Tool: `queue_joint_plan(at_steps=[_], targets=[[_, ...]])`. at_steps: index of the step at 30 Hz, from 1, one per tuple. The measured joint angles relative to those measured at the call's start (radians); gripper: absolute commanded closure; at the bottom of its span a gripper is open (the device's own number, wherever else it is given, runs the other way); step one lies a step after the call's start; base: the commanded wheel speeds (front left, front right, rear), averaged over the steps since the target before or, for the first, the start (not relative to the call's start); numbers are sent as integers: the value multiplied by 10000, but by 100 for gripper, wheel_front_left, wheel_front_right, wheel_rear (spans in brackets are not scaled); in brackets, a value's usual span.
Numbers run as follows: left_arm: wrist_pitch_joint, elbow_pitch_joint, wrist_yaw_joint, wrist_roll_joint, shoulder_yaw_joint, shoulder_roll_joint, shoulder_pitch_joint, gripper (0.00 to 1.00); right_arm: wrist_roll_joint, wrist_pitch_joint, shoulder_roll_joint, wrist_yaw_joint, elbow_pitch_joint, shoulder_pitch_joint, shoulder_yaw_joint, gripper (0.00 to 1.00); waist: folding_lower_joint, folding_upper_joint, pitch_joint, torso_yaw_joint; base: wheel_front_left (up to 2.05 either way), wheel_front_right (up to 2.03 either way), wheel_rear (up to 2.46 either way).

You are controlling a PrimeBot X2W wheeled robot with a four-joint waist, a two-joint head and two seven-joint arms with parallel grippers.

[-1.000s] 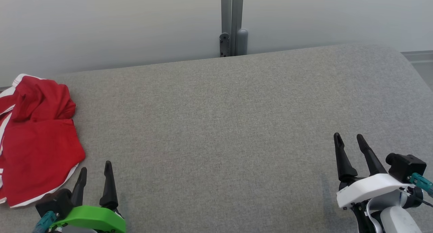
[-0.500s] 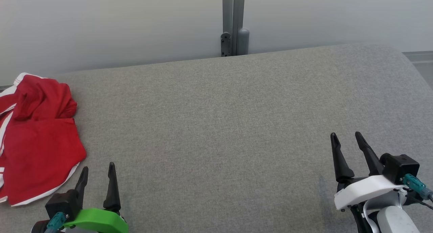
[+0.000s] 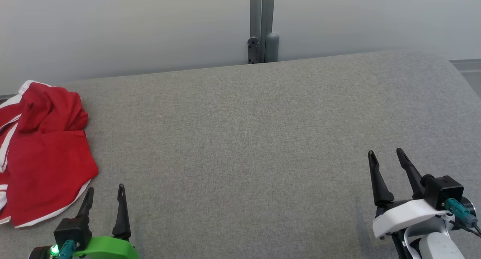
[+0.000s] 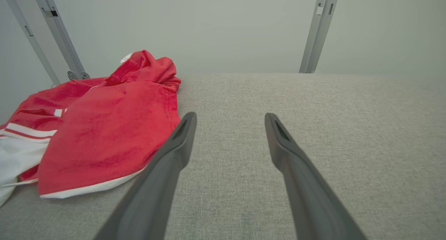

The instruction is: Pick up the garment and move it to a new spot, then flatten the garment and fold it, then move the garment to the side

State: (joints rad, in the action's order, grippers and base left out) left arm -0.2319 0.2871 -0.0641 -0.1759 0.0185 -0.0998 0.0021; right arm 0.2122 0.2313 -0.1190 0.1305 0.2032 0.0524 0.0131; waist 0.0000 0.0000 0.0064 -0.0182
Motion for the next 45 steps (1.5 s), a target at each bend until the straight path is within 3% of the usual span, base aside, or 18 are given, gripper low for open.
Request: queue_joint_plan(at_steps=[14,34,45], targets=[[-251,54,-23,859,123,33,115,0,-932,257,36,0,38,-97,-109,0,0,0,-27,-44,0,0,0],[-322,255,-295,853,407,230,90,0,-744,313,88,0,182,-166,-165,0,0,0,-33,-27,0,0,0],[-324,309,-339,936,318,328,-44,0,-725,314,128,0,150,-334,-184,0,0,0,-65,976,0,0,0]])
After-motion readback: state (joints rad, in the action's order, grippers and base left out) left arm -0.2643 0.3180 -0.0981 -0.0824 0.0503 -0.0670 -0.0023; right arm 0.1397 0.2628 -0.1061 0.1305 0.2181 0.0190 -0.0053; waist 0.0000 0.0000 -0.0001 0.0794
